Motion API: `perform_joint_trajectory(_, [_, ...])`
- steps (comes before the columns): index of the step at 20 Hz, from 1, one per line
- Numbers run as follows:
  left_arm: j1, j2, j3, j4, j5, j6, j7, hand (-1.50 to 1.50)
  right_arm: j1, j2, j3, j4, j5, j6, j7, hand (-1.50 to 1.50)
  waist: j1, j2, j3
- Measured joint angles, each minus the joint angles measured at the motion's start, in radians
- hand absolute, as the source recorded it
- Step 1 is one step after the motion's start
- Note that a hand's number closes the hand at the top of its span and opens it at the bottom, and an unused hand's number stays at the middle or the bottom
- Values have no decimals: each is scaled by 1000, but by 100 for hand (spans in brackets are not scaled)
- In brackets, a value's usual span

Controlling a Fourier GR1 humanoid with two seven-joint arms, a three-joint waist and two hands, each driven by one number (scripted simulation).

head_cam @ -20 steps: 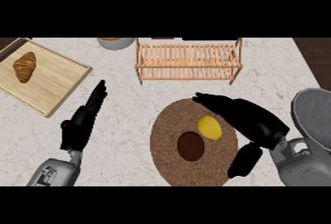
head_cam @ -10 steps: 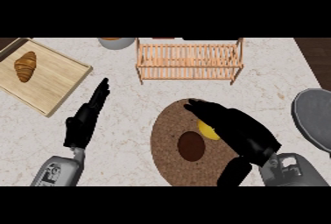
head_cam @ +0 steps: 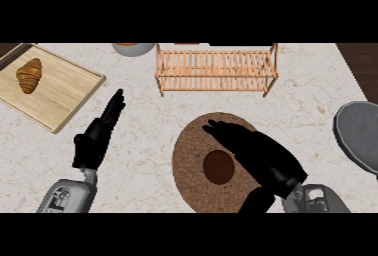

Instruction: Pick the cupcake from the placemat and place it in the tiered shelf

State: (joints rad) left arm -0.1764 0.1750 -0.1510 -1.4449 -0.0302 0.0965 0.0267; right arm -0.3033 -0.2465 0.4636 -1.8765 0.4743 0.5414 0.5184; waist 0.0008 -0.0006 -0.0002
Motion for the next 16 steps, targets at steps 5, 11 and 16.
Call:
perform_joint_trajectory(5, [-7, -12, 26, 12, -21, -22, 0, 0, 40, 27, -10, -1, 65, 19, -31, -150, -1, 0, 0])
perform_joint_trajectory(11, [-16, -14, 63, 3, -23, -56, 15, 0, 27, 95, 0, 66, 149, 22, -40, -150, 0, 0, 0])
perform_joint_trajectory(16, [16, -38, 64, -7, -47, -59, -4, 0, 52, 103, -4, 84, 203, 38, -74, -150, 0, 0, 0])
